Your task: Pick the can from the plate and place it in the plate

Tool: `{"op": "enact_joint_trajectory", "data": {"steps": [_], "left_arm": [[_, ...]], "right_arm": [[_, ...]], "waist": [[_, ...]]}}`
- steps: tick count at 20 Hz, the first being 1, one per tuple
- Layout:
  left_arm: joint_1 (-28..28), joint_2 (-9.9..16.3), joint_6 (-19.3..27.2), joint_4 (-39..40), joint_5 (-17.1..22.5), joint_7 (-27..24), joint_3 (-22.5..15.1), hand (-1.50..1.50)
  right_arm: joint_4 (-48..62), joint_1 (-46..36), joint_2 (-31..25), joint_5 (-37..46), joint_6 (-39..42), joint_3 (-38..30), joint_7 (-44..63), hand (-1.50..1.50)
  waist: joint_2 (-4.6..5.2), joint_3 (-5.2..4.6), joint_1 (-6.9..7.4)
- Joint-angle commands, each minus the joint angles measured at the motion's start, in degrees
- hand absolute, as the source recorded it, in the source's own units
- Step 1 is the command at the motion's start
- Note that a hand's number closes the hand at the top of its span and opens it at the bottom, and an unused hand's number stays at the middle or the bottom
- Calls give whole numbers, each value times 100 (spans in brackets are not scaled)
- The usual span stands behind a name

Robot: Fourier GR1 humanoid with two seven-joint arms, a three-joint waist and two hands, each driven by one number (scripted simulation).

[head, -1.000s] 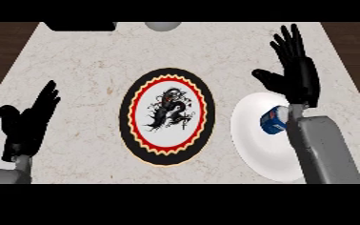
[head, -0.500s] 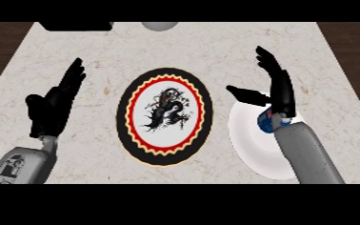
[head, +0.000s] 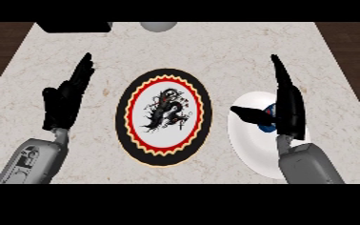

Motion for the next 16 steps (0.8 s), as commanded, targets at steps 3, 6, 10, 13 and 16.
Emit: {"op": "enact_joint_trajectory", "data": {"steps": [3,6,10,13,16], "left_arm": [[97,-157,-3,8,-71,-53,-30,0],[223,-63,-53,98,-42,-182,78,0],[-98,-127,-47,148,-132,2,55,0],[-182,-34,-221,68,-41,86,175,0],[-206,-111,-231,24,-112,190,160,0]], "right_arm": [[-1343,-42,-968,571,1452,-137,1916,-150],[-1614,-51,-1423,96,2638,-128,2604,-150],[-2040,-324,-1642,-715,3781,-419,3633,-150],[-2219,-696,-1878,-1266,4506,-785,4237,-150],[-2203,-398,-1648,-1277,4552,-547,4453,-150]], "waist": [[-20,-7,-27],[-21,-15,-52],[1,-3,3],[3,0,48],[8,5,65]]}}
